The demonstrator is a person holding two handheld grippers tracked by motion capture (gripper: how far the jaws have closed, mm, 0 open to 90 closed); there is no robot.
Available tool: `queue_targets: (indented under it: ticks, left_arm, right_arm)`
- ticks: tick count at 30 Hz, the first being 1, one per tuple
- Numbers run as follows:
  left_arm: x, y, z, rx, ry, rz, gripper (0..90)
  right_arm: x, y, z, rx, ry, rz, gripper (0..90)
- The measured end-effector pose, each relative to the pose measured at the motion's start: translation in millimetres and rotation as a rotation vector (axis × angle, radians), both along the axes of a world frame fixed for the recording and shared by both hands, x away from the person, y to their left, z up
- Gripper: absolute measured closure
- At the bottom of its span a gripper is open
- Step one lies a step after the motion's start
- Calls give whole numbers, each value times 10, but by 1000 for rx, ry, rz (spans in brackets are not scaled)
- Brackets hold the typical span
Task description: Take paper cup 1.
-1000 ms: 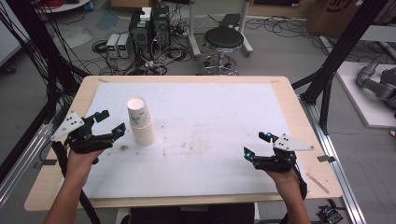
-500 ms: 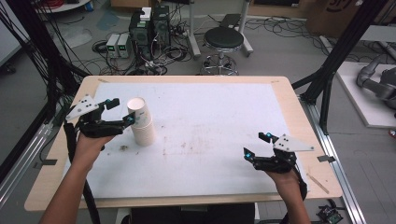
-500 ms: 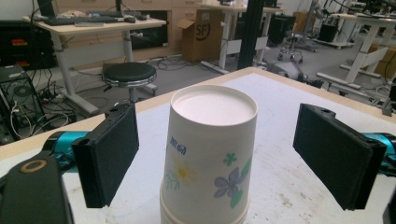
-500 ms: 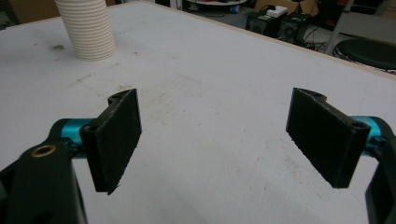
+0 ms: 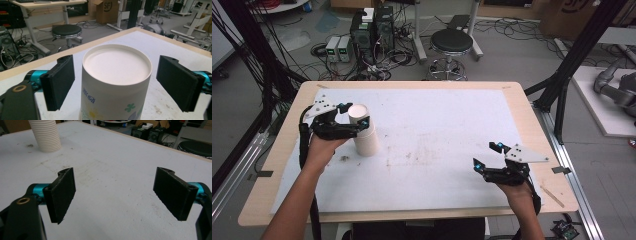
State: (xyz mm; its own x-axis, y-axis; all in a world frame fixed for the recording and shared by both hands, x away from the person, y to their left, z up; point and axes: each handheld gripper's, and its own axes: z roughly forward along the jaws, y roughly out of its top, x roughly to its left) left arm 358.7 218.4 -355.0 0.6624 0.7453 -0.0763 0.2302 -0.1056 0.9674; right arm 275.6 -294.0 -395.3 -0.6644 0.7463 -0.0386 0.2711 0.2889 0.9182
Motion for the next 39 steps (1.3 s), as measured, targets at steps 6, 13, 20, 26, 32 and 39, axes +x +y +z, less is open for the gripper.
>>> queue_targets:
  ticks: [6, 13, 20, 26, 32, 39]
  left_arm:
    - [30, -3, -26, 14, 1, -19, 291]
    - [27, 21, -6, 0, -7, -18, 333]
    - [-9, 63, 134, -38, -43, -26, 339]
    - [-26, 71, 305, -53, -75, -44, 348]
    - [-63, 74, 493, -60, -131, -47, 351]
    - [-117, 72, 679, -88, -189, -48, 353]
  right_arm:
    - [-4, -4, -3, 0, 6, -2, 183]
    - [1, -2, -6, -3, 6, -3, 183]
    - [6, 5, -5, -1, 8, 2, 184]
    - [4, 14, -5, 2, 12, 3, 184]
    - [-2, 9, 9, 8, 11, 1, 184]
    - [1, 9, 21, 13, 8, 7, 184]
